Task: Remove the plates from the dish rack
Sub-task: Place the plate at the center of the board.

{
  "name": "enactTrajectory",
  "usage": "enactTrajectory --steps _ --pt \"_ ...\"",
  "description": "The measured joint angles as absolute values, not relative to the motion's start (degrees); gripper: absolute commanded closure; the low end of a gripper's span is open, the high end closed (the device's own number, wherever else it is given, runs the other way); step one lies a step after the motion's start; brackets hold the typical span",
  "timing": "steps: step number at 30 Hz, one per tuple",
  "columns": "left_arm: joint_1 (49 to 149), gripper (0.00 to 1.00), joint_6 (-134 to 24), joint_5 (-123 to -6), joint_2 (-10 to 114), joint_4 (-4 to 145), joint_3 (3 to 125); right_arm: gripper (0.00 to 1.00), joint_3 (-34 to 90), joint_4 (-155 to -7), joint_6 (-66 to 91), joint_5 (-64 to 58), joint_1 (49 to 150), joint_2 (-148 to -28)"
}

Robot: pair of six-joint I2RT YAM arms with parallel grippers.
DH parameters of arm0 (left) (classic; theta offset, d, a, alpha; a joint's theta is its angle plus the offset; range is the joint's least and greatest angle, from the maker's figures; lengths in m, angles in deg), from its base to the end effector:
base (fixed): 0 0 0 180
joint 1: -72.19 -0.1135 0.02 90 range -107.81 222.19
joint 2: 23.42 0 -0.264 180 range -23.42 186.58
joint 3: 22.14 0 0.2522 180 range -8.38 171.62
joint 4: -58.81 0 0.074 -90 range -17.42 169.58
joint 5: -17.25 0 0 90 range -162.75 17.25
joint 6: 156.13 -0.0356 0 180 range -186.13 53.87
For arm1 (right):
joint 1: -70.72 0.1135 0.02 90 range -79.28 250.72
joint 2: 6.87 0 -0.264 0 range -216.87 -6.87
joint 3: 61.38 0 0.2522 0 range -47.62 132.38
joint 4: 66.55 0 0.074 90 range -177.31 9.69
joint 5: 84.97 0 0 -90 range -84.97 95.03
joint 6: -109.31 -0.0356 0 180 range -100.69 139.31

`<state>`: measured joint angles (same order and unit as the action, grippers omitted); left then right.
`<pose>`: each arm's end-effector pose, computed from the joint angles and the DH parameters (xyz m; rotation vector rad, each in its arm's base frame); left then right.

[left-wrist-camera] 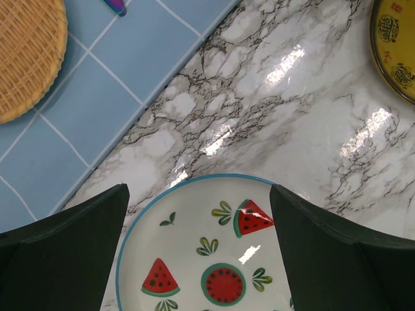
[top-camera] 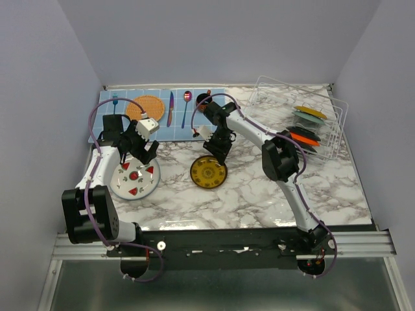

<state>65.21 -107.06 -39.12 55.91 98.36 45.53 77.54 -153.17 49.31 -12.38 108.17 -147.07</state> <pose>0.2833 0.0148 0.2412 0.8988 2.1124 -0.3041 0.3737 0.2997 0.1690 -1.7221 2.5641 0.4756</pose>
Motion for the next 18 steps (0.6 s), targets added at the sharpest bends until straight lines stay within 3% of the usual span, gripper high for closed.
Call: enactTrajectory --steps 18 --pt "66.19 0.01 -106.92 -39.12 55.94 98.2 45.14 0.58 78.13 -151.88 48.78 -9.56 108.17 -143.29"
